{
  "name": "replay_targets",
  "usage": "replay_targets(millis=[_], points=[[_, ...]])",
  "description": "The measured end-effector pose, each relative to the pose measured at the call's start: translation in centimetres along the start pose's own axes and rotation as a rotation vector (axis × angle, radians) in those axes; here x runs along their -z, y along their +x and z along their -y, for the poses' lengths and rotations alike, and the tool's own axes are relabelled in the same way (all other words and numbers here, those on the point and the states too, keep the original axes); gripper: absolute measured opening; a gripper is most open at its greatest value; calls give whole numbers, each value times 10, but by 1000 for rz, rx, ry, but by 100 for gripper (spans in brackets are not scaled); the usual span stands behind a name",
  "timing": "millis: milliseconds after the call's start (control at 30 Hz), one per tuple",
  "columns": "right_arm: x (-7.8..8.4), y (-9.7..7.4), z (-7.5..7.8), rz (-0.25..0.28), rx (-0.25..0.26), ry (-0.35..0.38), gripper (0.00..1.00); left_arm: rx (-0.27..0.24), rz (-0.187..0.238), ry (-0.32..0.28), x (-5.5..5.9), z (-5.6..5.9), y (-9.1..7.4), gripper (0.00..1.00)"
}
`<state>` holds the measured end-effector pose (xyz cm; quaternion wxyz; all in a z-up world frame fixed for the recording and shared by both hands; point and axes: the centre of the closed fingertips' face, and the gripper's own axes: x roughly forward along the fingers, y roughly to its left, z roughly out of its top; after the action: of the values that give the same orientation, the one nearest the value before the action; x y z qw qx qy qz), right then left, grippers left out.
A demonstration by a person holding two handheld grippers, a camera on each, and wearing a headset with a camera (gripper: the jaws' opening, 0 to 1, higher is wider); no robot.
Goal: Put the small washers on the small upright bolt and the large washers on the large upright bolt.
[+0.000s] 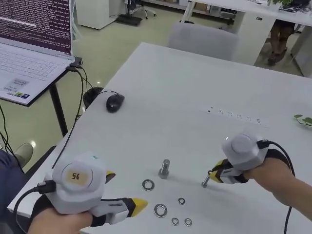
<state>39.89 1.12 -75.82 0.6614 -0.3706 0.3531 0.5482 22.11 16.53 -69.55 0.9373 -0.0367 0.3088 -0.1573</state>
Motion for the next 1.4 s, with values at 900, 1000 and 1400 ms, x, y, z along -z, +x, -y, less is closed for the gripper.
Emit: replay_targets(millis=[900,1000,1400], points=[[11,22,-2,-33,-31,15,14,-3,-2,-2,0,-1,0,63],[14,29,-1,-37,-32,24,14,-3,-3,0,0,-1,0,63],[28,50,-6,-71,-36,55,14,3,-5,-10,3,-1,3,63]])
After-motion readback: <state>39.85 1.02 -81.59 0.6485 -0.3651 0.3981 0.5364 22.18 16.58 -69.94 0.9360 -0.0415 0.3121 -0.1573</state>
